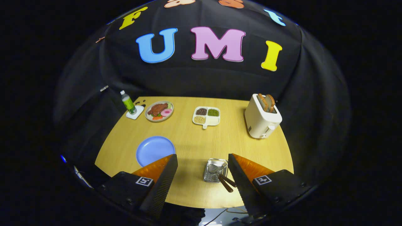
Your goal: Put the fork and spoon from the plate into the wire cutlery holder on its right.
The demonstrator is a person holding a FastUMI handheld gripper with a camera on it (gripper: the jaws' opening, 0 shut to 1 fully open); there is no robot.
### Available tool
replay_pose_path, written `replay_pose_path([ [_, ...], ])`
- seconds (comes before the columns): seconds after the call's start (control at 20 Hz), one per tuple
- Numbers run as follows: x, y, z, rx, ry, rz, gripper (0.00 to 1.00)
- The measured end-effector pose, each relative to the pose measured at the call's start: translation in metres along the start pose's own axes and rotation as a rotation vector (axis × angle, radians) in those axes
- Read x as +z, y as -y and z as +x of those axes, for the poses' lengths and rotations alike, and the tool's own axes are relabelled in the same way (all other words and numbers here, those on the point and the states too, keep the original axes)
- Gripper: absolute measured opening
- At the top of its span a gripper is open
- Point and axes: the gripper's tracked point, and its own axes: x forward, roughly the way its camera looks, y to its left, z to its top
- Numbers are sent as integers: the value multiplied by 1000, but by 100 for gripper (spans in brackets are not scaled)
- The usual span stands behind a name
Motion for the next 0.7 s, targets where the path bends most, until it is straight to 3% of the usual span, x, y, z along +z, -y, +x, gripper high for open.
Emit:
replay_pose_path([
  [0.3,43,-22,-35,-47,225,-64,100],
  [0.7,86,-31,-73,-81,419,-33,98],
])
